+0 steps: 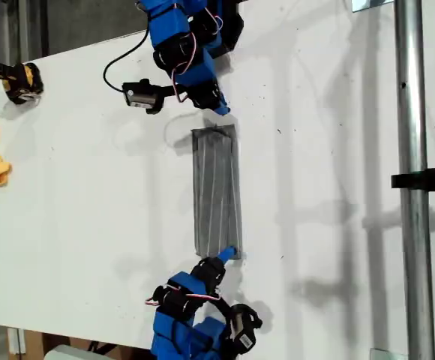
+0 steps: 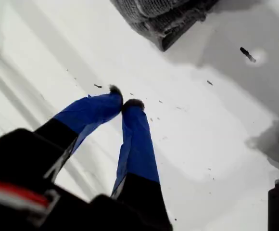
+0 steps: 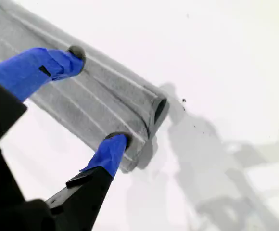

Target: Grasp corners of a towel and fold twice.

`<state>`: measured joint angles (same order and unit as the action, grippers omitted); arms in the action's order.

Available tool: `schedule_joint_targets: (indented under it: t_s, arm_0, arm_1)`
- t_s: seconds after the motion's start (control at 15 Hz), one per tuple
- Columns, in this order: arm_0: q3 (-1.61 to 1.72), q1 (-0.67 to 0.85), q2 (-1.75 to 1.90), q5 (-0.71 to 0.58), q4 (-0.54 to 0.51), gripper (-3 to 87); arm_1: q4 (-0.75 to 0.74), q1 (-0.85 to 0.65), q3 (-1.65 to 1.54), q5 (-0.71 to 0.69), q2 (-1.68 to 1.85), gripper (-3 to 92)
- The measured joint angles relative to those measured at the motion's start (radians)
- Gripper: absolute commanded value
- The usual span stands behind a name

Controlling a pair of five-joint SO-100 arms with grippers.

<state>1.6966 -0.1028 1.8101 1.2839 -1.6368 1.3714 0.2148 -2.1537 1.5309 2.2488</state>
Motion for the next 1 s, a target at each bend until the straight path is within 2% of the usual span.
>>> schedule_joint_targets:
  t_s: [0.07,0.2,0.33,0.47,0.53,0.6,0.73,0.87,1.0]
  arm_0:
    - [0.132,0.038,0.135,0.023,0.021,13.0]
    - [0.413,0.052,0.426,0.069,0.149,6.7]
    - [0.683,0.034,0.635,0.127,0.305,4.5]
    - [0.946,0.012,0.848,0.207,0.442,2.1]
    - [1.088,0.002,1.000,0.229,0.479,1.0]
    - [1.233,0.000,1.201,0.238,0.477,1.7]
    - [1.385,0.017,1.585,0.262,0.362,1.9]
    - [1.401,0.031,1.644,0.268,0.345,2.0]
    - [1.404,0.031,1.661,0.268,0.337,1.9]
  arm_1:
    - [0.009,-0.018,-0.020,0.006,0.049,1.7]
    - [0.012,-0.048,-0.146,0.034,0.206,0.9]
    - [0.011,-0.083,-0.364,0.051,0.495,-0.1]
    - [0.115,-0.114,-0.557,0.075,0.922,-0.2]
    - [0.138,-0.135,-0.577,0.080,0.992,-0.2]
    - [0.143,-0.137,-0.601,0.083,1.008,-0.2]
    - [0.146,-0.163,-0.634,0.094,1.029,-0.1]
    - [0.144,-0.167,-0.634,0.100,1.039,1.8]
    - [0.107,-0.169,-0.626,0.037,1.026,27.3]
